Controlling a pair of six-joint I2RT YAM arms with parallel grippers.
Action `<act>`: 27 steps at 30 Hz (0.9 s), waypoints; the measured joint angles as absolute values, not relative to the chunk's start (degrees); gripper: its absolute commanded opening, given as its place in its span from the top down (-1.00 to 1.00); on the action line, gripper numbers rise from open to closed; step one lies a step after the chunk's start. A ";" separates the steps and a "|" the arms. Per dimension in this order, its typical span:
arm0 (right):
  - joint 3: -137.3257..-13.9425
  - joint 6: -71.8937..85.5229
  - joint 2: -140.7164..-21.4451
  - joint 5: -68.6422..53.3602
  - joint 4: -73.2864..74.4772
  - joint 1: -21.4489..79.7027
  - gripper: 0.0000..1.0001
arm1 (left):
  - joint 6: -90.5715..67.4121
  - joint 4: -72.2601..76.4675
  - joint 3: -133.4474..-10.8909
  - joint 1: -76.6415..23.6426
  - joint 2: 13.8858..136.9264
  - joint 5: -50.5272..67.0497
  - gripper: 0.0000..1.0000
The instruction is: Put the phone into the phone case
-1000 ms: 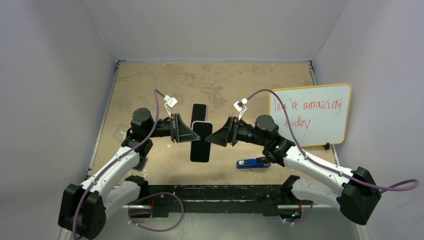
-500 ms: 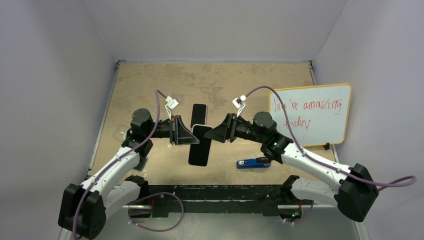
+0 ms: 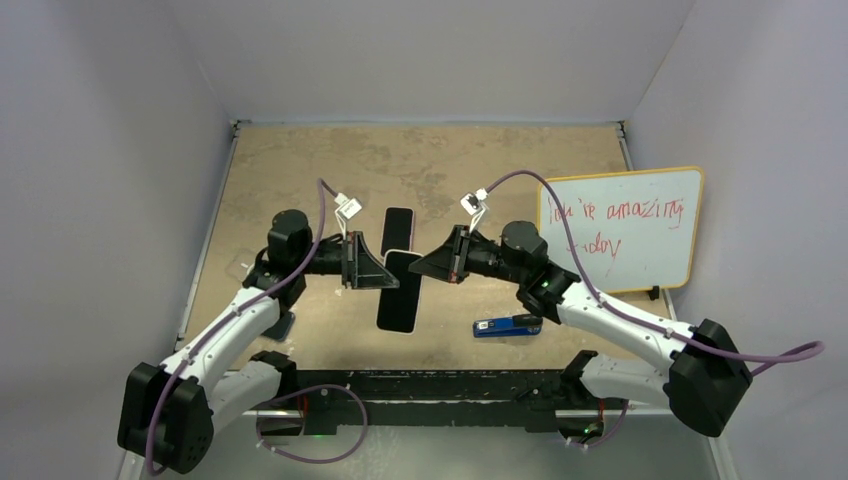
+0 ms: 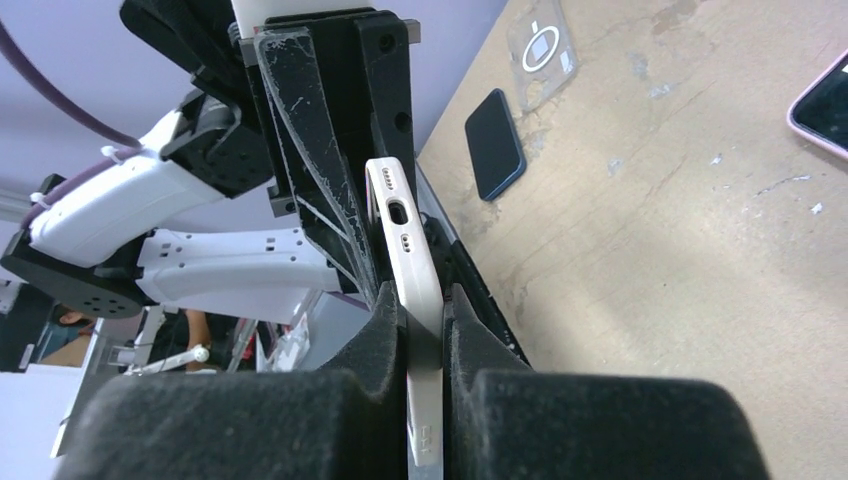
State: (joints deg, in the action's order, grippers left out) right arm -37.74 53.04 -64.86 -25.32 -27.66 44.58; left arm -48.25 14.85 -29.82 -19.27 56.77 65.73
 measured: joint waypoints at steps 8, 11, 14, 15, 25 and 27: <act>-37.76 51.35 -64.82 -24.77 -25.67 44.58 1.00 | -41.10 5.39 -32.82 -19.42 58.30 65.36 0.54; -37.76 51.83 -64.47 -24.27 -25.56 44.64 1.00 | -40.75 4.67 -33.17 -19.57 58.28 64.73 0.18; -37.08 52.97 -63.05 -22.09 -25.56 44.12 1.00 | -40.66 2.96 -33.23 -19.46 58.28 62.50 -0.04; -36.73 53.60 -62.39 -21.54 -25.58 43.75 1.00 | -40.64 2.66 -33.23 -19.46 58.26 62.17 -0.07; -33.45 60.93 -58.04 -18.70 -28.77 40.25 1.00 | -42.17 3.77 -30.94 -19.46 56.99 61.28 -0.11; -32.99 61.28 -57.56 -18.15 -28.75 40.10 1.00 | -42.87 4.25 -30.28 -19.49 56.99 61.39 -0.07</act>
State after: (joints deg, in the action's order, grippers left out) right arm -32.99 61.28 -57.56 -18.15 -28.75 40.10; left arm -42.87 4.25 -30.28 -19.49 56.99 61.39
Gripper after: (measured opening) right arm 0.083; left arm 0.558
